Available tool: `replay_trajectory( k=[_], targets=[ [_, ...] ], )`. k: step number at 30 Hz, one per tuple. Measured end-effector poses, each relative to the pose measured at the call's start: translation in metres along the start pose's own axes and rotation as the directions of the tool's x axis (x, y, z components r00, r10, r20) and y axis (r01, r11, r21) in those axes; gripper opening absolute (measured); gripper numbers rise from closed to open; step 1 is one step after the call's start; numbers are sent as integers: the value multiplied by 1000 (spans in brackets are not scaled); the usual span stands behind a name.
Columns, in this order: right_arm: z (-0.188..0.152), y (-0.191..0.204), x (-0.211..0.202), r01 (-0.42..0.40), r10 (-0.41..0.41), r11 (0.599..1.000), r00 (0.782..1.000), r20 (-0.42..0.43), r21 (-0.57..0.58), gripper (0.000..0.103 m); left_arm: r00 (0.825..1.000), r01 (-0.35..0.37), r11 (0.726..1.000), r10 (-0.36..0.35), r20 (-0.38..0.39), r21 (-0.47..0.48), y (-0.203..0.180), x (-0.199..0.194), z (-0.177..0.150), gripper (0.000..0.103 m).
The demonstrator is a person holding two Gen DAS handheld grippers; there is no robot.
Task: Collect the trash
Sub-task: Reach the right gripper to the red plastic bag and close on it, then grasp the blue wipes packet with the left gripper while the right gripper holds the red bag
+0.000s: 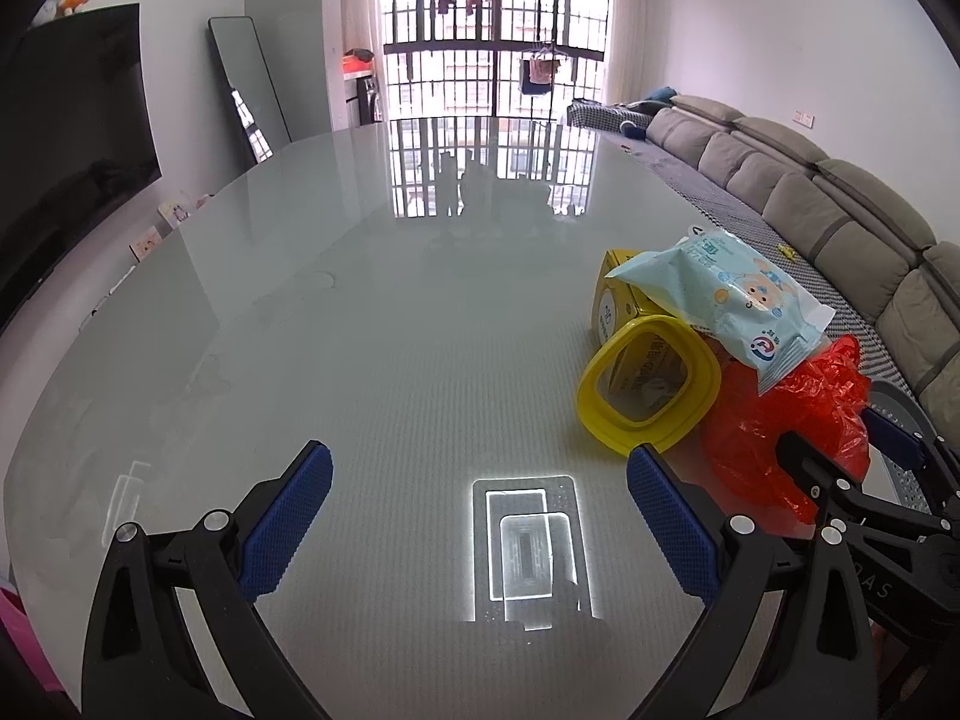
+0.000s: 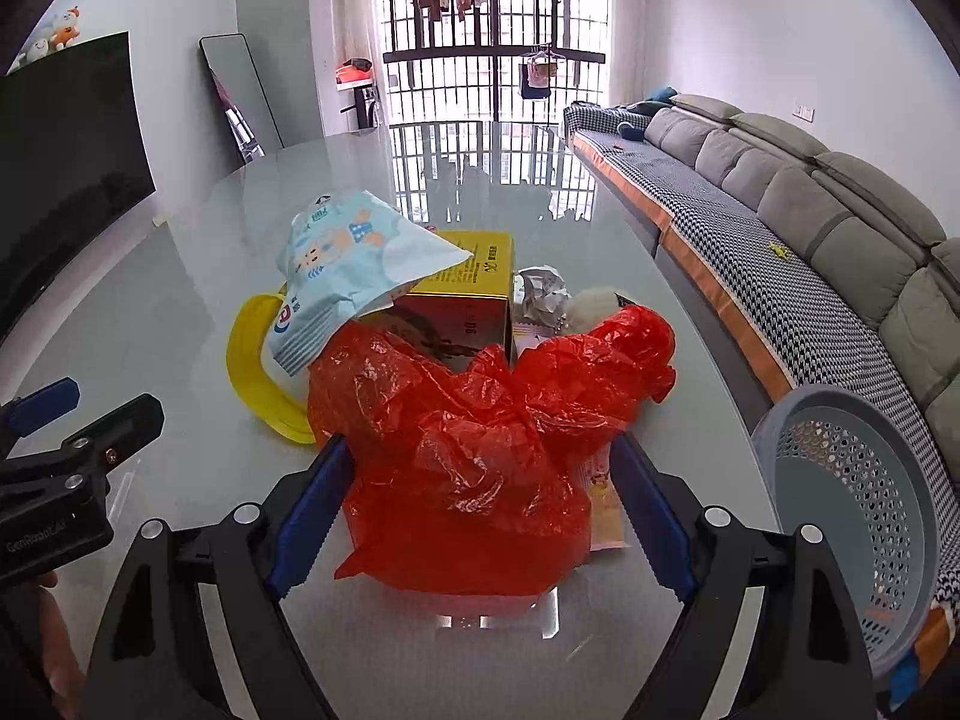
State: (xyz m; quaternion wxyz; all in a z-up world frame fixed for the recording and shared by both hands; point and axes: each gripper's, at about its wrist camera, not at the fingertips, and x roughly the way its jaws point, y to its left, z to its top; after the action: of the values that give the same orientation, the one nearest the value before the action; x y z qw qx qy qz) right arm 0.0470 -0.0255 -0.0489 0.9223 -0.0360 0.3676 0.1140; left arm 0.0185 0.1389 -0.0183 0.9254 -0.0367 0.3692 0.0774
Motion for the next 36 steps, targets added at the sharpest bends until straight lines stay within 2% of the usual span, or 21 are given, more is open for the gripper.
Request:
replay_trajectory(
  k=[1,3,7,9,12,27,36],
  targets=[
    [0,2,1,0,0,1000,1000,-3,-7,80,1000,5,1000,-5,-2,0,0,0,0,97],
    [-2,4,1,-7,7,1000,1000,-10,-20,62,1000,13,1000,-13,-4,-1,1,1,-2,97],
    [-5,8,5,-27,25,999,999,-36,-37,43,1000,19,1000,-19,-2,-3,3,-1,-1,97],
    [-7,8,3,-35,34,999,999,-35,-37,31,1000,30,1000,-30,-1,-5,3,-2,0,97],
    [-7,3,-5,-49,48,998,999,-25,-25,24,999,49,999,-49,-1,-4,1,-5,0,97],
    [-25,-30,-72,-6,1,997,998,57,74,21,997,81,997,-81,-2,8,-11,-11,-3,97],
    [-40,-52,-89,21,-29,992,997,66,123,21,996,87,996,-87,-30,0,-13,-4,-9,97]
  ],
)
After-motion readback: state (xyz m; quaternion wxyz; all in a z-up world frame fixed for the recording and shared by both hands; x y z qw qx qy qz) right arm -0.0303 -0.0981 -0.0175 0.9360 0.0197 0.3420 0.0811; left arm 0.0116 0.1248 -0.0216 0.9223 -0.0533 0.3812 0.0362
